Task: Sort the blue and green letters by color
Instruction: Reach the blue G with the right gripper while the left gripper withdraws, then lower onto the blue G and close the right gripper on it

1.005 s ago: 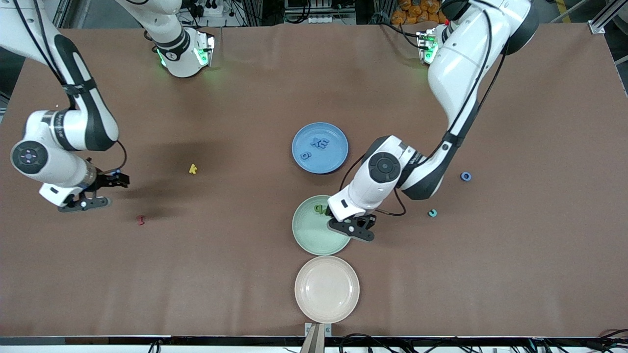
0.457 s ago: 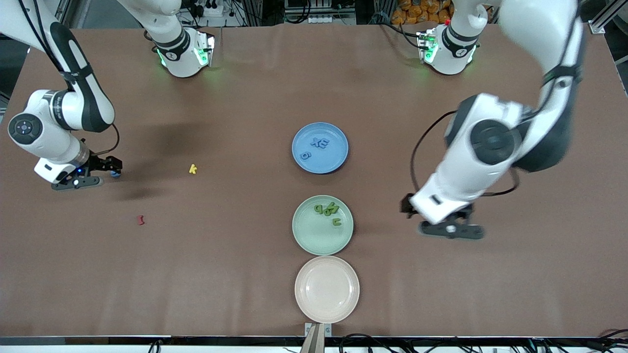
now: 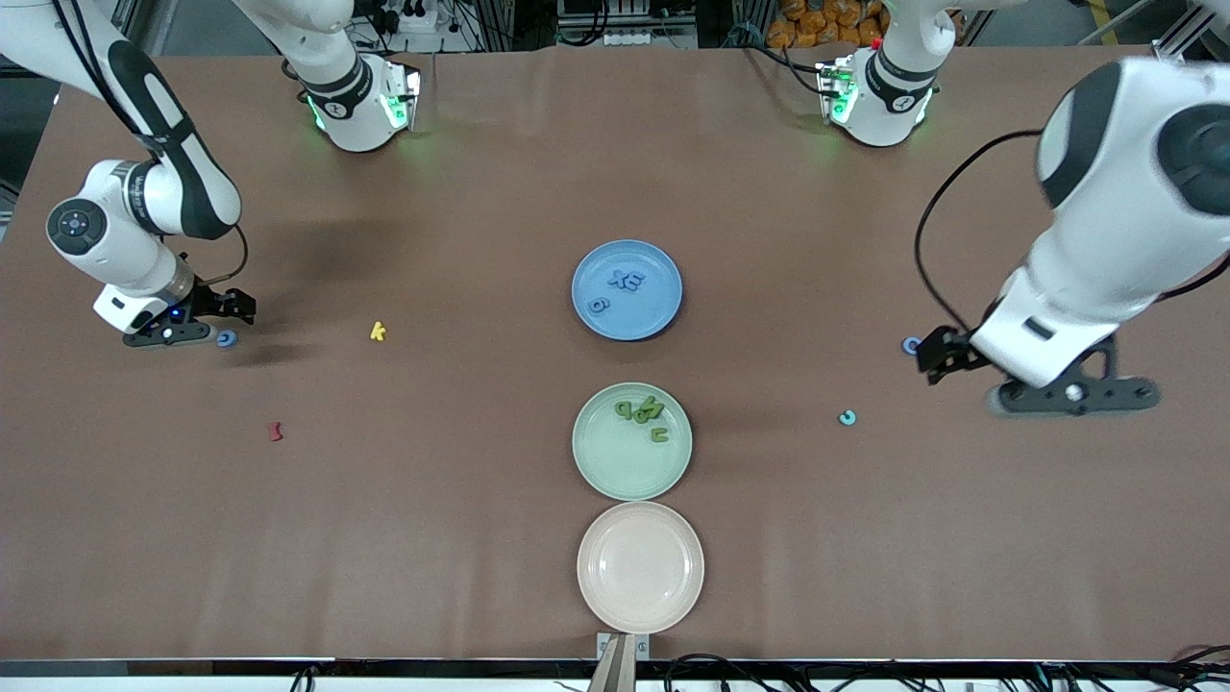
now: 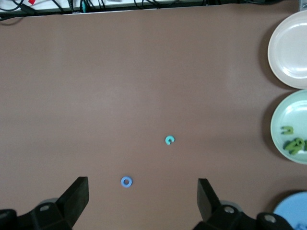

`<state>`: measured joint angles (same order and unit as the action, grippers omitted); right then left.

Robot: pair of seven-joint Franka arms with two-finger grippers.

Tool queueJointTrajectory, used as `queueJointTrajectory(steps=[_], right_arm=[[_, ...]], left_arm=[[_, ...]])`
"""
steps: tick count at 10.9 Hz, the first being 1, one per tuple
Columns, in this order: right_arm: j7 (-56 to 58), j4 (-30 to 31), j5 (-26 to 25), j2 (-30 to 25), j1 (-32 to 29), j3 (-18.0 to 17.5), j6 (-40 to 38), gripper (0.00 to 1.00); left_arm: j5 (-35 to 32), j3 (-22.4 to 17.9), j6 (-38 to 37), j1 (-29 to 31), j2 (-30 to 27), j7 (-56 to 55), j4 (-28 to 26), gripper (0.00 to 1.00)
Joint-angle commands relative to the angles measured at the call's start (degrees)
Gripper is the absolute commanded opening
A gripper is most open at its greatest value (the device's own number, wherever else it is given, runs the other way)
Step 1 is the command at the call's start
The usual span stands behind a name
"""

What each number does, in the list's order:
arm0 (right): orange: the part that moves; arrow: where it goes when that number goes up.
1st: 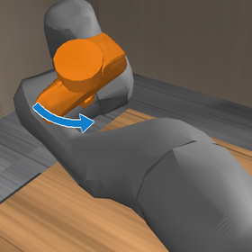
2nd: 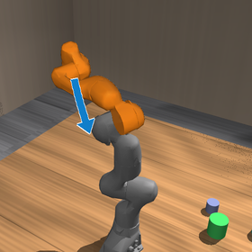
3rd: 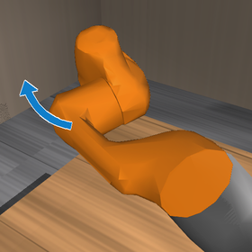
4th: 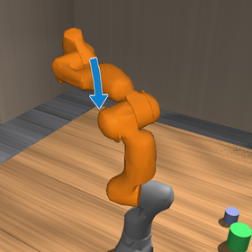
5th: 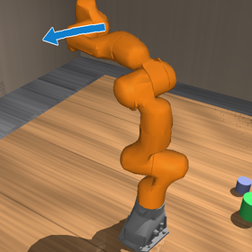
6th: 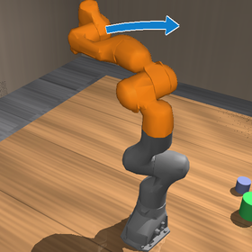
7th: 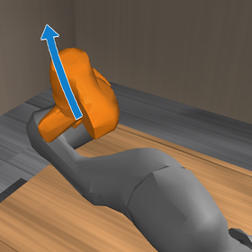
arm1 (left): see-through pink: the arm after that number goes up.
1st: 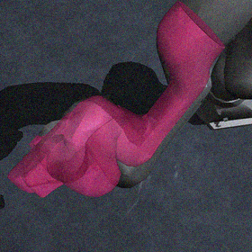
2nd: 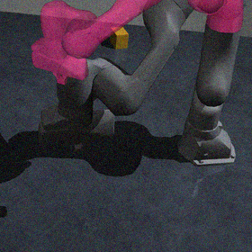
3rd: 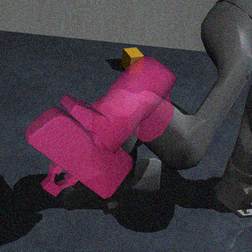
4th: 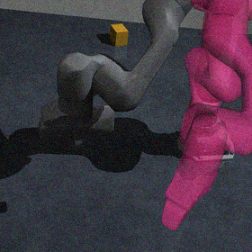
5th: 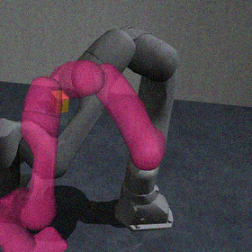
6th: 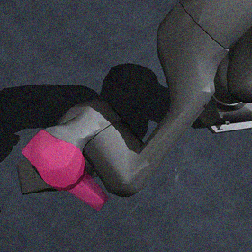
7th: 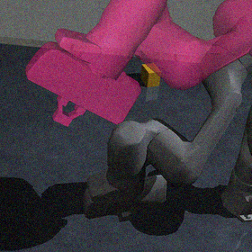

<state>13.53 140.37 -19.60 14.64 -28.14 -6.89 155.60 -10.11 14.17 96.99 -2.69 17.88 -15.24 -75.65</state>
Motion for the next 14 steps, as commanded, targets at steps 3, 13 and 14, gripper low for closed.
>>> queueJointTrajectory(steps=[3,13,14], right_arm=[[2.19,2.36,-0.09,2.67,-3.59,-0.49,6.55,1.0],[1.5,0.43,1.3,5.84,-4.12,0.82,9.64,0.37],[1.85,0.34,3.75,6.01,-3.94,0.82,9.55,0.36]], left_arm=[[6.85,-3.97,-1.02,3.92,-13.3,3.81,-12.67,1.0],[7.21,-2.49,-3.56,4.27,-16.2,3.81,-13.29,1.0],[7.29,-2.48,-3.57,4.53,-16.65,3.9,-13.21,1.0]])
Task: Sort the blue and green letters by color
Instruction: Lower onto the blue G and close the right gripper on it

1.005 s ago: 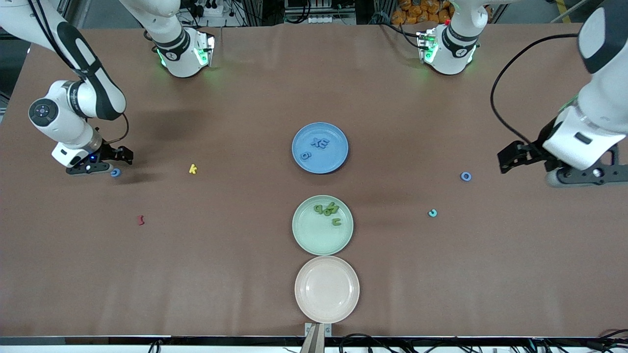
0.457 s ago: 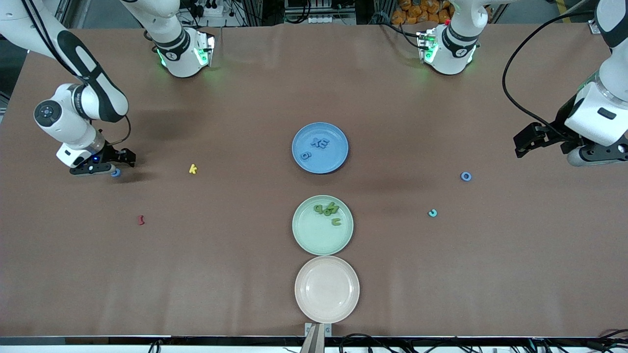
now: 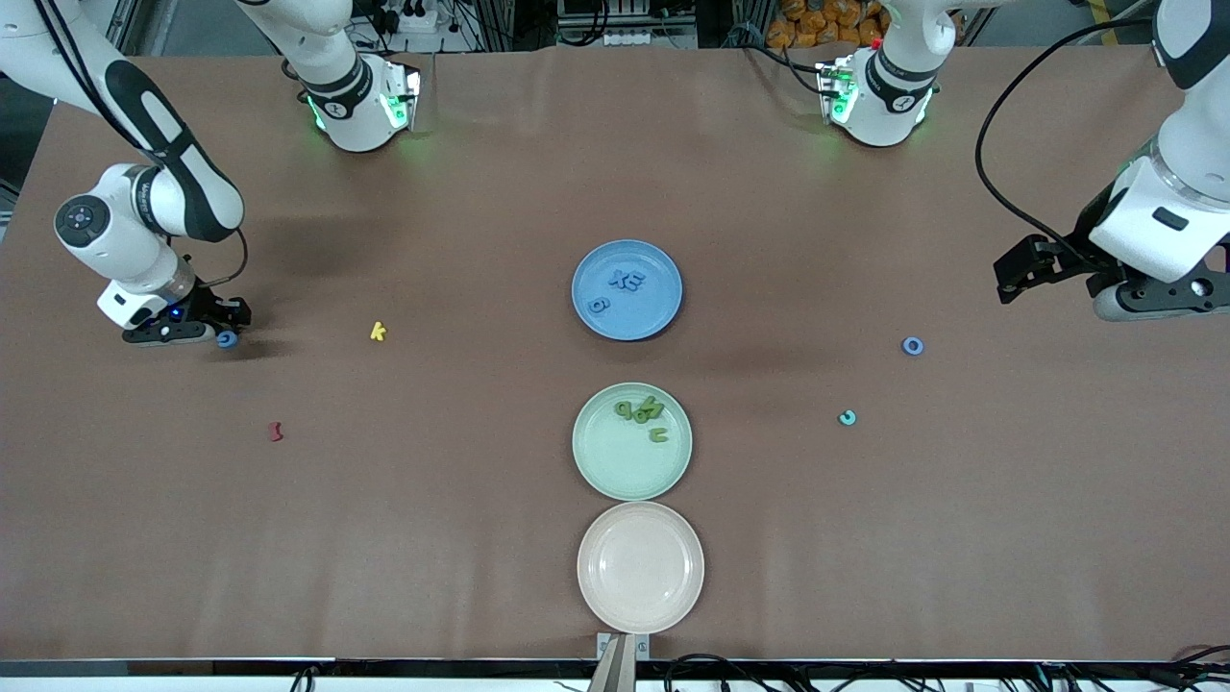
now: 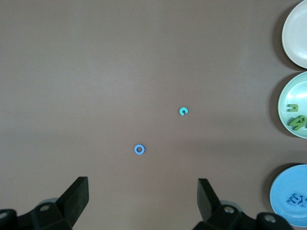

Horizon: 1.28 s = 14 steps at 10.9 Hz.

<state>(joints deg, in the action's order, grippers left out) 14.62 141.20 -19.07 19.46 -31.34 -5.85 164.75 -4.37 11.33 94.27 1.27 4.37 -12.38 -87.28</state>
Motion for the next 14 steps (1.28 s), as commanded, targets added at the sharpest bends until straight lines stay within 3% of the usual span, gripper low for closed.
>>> queueJointTrajectory(steps=[1,3,5,7,10,14], right_arm=[[0.76,-0.49,4.47,1.29,-0.48,-0.21,0.4,0.36],[0.76,-0.49,5.62,1.29,-0.39,-0.21,0.4,0.38],[0.76,-0.49,7.45,1.37,-0.13,-0.3,0.48,0.53],[0.84,-0.66,10.27,1.64,0.93,-0.3,0.48,0.6],[0.93,-1.27,10.46,2.08,1.02,-0.3,0.48,0.58],[0.85,-1.71,10.54,2.16,1.02,-0.3,0.48,0.39]], left_arm=[[3.39,0.01,-0.75,0.66,-3.23,1.22,-1.49,1.0],[4.72,-0.17,-0.4,1.1,-3.23,1.31,-1.49,1.0],[6.56,-0.17,0.39,1.36,-3.23,1.22,-1.58,1.0],[6.48,0.36,0.39,1.28,-3.32,1.05,-1.75,1.0],[6.48,0.36,0.48,1.37,-3.58,1.31,-1.75,1.0],[6.39,0.18,0.83,0.93,-3.41,1.31,-1.84,1.0]])
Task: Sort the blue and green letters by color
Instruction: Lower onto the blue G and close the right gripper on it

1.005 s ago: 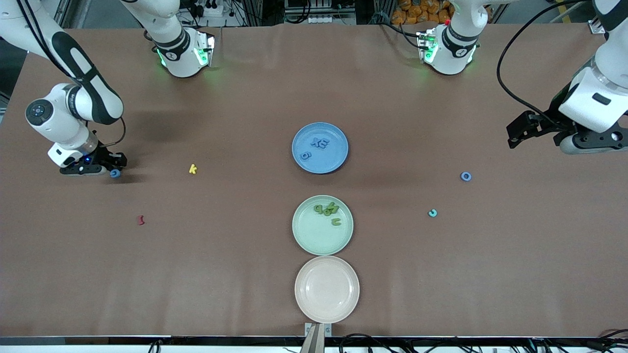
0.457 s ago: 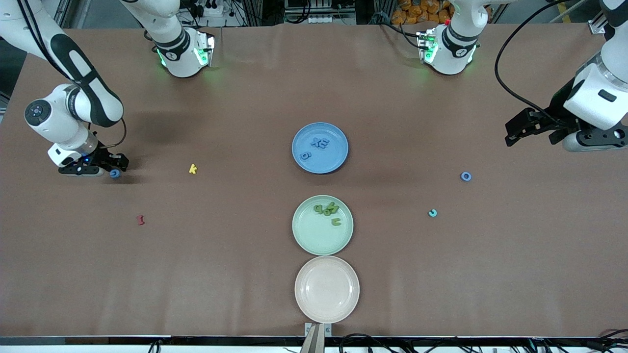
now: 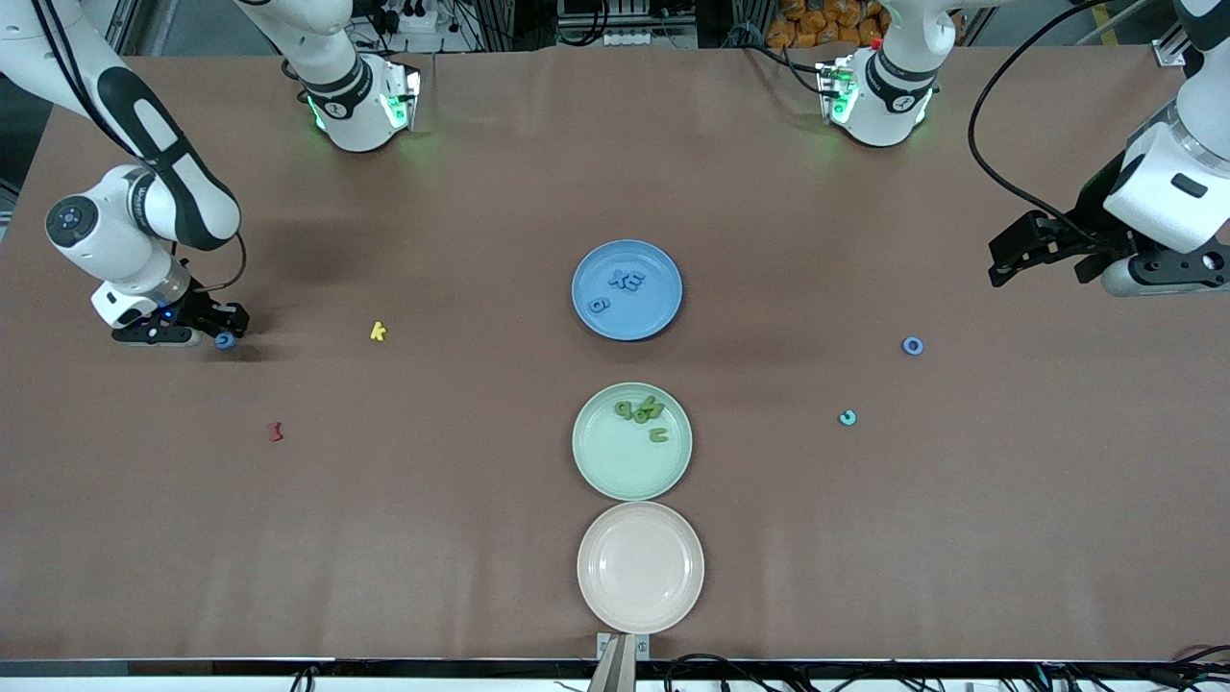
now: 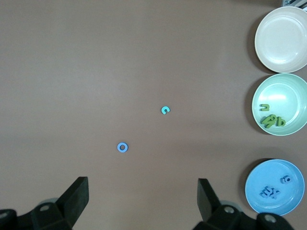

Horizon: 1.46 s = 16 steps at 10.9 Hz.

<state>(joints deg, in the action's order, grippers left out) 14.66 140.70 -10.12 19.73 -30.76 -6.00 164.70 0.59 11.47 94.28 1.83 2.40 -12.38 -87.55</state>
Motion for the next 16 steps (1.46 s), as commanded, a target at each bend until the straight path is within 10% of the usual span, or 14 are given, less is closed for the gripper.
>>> queueJointTrajectory(steps=[1,12,16], right_arm=[[0.8,-1.31,1.68,2.15,0.44,-0.15,0.53,0.38],[0.37,-5.95,4.75,0.06,3.68,-0.15,-8.22,0.19],[0.19,-8.69,19.67,-4.6,11.84,0.11,-19.05,0.19]], left_arm=[[1.08,0.04,0.82,0.28,-1.26,1.31,-1.48,1.0],[0.73,0.57,0.91,0.54,-0.73,1.4,-1.22,1.0],[0.64,0.48,0.91,0.27,-0.64,1.4,-1.22,1.0]])
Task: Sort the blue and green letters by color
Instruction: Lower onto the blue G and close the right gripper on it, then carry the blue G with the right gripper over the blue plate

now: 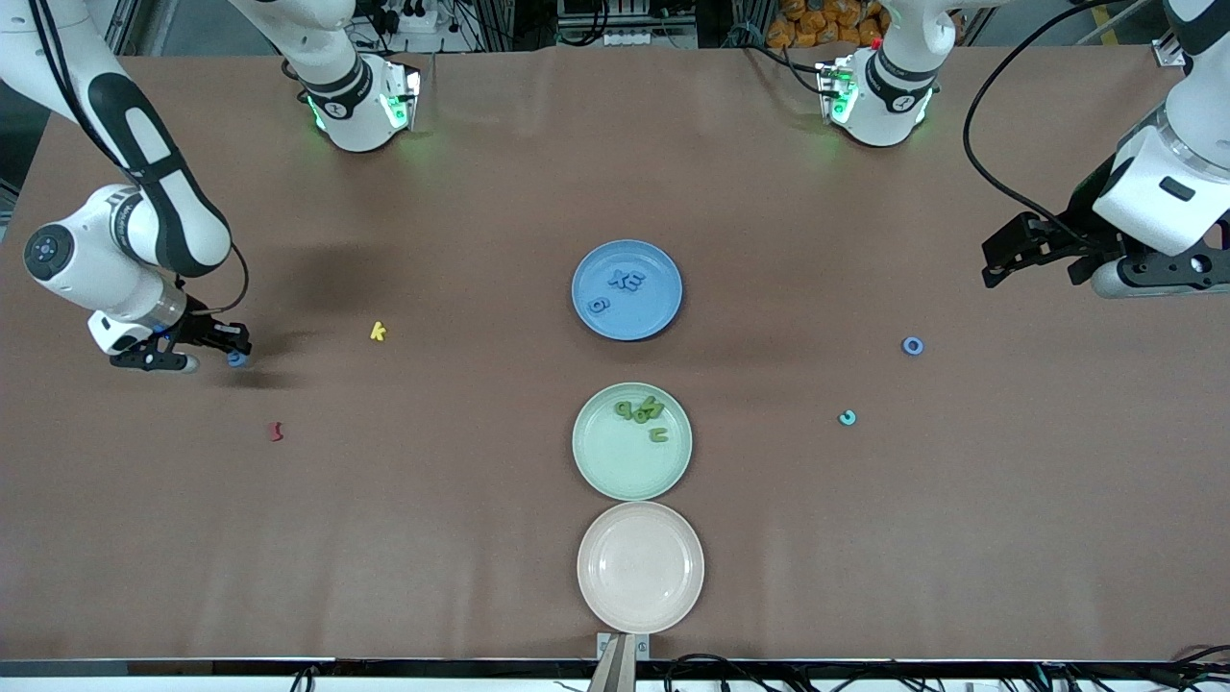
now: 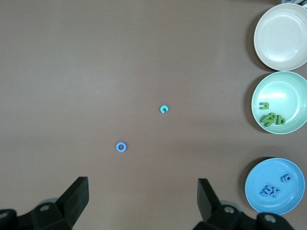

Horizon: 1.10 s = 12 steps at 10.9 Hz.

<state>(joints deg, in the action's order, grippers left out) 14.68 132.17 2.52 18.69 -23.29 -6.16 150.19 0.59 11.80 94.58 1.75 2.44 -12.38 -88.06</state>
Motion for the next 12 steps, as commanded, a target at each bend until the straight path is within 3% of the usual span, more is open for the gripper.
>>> queueJointTrajectory(steps=[1,7,12], right_arm=[[-0.79,-0.16,9.93,-4.97,6.91,0.71,-6.64,0.19],[-28.43,-0.07,11.1,-8.93,27.65,1.94,-9.48,0.19],[-50.42,-1.03,10.58,-8.5,47.07,1.68,-9.13,0.18]], left_arm=[[0.64,0.15,0.52,0.53,-0.69,1.4,-0.71,1.0],[-0.76,0.24,0.43,0.27,-0.69,1.4,-0.88,1.0],[-0.76,0.24,0.43,0.54,-0.42,1.48,-0.97,1.0]])
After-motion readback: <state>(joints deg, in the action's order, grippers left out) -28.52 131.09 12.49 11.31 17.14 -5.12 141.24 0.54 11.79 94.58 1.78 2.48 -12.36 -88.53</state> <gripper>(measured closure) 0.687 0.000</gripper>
